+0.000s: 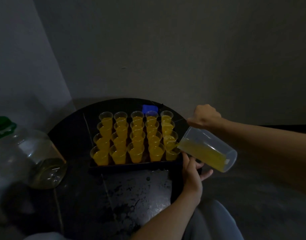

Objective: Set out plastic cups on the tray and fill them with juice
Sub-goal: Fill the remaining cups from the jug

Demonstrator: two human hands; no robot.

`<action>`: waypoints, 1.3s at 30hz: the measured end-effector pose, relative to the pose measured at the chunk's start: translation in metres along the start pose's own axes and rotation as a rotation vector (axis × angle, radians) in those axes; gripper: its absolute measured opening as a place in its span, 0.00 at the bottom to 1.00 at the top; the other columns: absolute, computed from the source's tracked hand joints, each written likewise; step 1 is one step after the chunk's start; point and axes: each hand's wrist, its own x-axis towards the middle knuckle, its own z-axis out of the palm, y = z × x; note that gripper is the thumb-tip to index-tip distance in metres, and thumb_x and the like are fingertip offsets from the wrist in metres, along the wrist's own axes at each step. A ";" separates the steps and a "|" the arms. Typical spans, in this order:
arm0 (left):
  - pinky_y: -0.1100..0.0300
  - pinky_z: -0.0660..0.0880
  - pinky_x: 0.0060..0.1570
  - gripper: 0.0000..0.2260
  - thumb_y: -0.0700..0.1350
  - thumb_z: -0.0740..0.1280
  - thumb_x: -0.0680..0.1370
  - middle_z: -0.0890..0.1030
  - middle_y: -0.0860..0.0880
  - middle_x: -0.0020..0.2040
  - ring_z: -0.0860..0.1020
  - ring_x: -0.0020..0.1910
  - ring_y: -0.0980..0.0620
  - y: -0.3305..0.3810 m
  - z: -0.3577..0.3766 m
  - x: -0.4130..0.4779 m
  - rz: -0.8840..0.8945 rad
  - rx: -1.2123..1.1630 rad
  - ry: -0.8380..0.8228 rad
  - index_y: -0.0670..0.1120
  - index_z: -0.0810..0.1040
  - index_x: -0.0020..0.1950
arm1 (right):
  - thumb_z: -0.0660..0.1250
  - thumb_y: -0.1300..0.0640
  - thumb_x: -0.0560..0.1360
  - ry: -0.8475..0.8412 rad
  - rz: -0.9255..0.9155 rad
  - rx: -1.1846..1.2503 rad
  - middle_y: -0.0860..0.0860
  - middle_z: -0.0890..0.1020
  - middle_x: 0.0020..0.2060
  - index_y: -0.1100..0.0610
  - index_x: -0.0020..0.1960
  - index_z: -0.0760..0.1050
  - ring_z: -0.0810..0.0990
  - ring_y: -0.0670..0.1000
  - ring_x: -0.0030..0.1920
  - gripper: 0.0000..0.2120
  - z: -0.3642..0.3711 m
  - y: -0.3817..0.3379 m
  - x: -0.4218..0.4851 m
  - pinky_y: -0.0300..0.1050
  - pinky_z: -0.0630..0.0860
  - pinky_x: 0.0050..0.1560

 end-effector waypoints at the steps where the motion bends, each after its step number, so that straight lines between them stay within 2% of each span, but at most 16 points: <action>1: 0.43 0.80 0.59 0.24 0.47 0.57 0.85 0.75 0.47 0.69 0.78 0.64 0.49 0.000 0.000 -0.001 0.002 -0.001 0.004 0.62 0.58 0.80 | 0.68 0.49 0.76 -0.002 -0.003 0.002 0.54 0.76 0.35 0.58 0.40 0.73 0.77 0.52 0.36 0.13 0.000 0.000 0.000 0.46 0.78 0.38; 6: 0.46 0.81 0.57 0.24 0.47 0.57 0.85 0.76 0.48 0.68 0.78 0.63 0.49 0.000 0.000 -0.003 -0.003 0.002 0.015 0.62 0.58 0.79 | 0.68 0.47 0.76 -0.018 -0.016 -0.009 0.53 0.76 0.35 0.60 0.44 0.76 0.77 0.52 0.36 0.15 0.001 -0.001 -0.002 0.45 0.78 0.38; 10: 0.45 0.81 0.58 0.25 0.45 0.57 0.85 0.76 0.47 0.67 0.78 0.63 0.49 0.001 -0.002 -0.003 -0.008 0.002 0.018 0.63 0.58 0.79 | 0.67 0.48 0.76 -0.013 -0.011 -0.032 0.54 0.77 0.35 0.58 0.39 0.74 0.77 0.52 0.35 0.14 0.002 -0.004 -0.002 0.44 0.76 0.36; 13: 0.45 0.81 0.57 0.25 0.45 0.57 0.84 0.76 0.47 0.67 0.77 0.64 0.47 0.002 -0.003 -0.003 -0.005 -0.001 0.014 0.62 0.58 0.79 | 0.67 0.49 0.76 -0.009 -0.004 -0.027 0.53 0.75 0.33 0.58 0.39 0.75 0.75 0.50 0.33 0.14 0.001 -0.004 -0.003 0.41 0.73 0.33; 19: 0.43 0.80 0.58 0.27 0.42 0.58 0.82 0.76 0.46 0.66 0.77 0.64 0.45 0.004 -0.002 -0.002 -0.007 -0.005 0.013 0.59 0.59 0.79 | 0.67 0.48 0.76 -0.014 -0.008 -0.020 0.54 0.77 0.34 0.58 0.38 0.74 0.77 0.52 0.35 0.15 0.001 -0.004 0.001 0.46 0.78 0.38; 23: 0.43 0.80 0.59 0.27 0.44 0.58 0.83 0.77 0.46 0.65 0.77 0.64 0.46 0.004 -0.002 -0.002 -0.007 -0.001 0.019 0.59 0.56 0.80 | 0.67 0.48 0.76 -0.012 -0.006 -0.043 0.52 0.74 0.32 0.58 0.38 0.73 0.73 0.50 0.31 0.15 0.000 -0.004 0.001 0.39 0.70 0.30; 28: 0.43 0.80 0.59 0.23 0.45 0.56 0.84 0.77 0.46 0.66 0.78 0.64 0.47 0.004 -0.003 -0.003 -0.003 -0.002 0.021 0.58 0.59 0.78 | 0.67 0.49 0.76 -0.047 -0.020 -0.017 0.53 0.76 0.35 0.60 0.46 0.78 0.76 0.52 0.36 0.14 0.003 -0.004 0.003 0.46 0.78 0.39; 32: 0.43 0.80 0.59 0.24 0.43 0.57 0.84 0.76 0.46 0.66 0.78 0.63 0.47 0.006 -0.002 -0.003 -0.009 -0.008 0.020 0.58 0.60 0.78 | 0.67 0.49 0.77 -0.050 -0.012 -0.005 0.53 0.76 0.35 0.60 0.45 0.77 0.76 0.51 0.35 0.13 0.003 -0.003 0.006 0.44 0.76 0.37; 39: 0.44 0.78 0.62 0.25 0.40 0.56 0.82 0.77 0.45 0.65 0.78 0.62 0.47 0.008 0.000 -0.004 -0.011 -0.004 0.032 0.57 0.60 0.78 | 0.67 0.49 0.77 -0.067 -0.024 -0.032 0.54 0.77 0.36 0.60 0.44 0.77 0.77 0.52 0.37 0.13 0.001 -0.005 0.008 0.48 0.81 0.44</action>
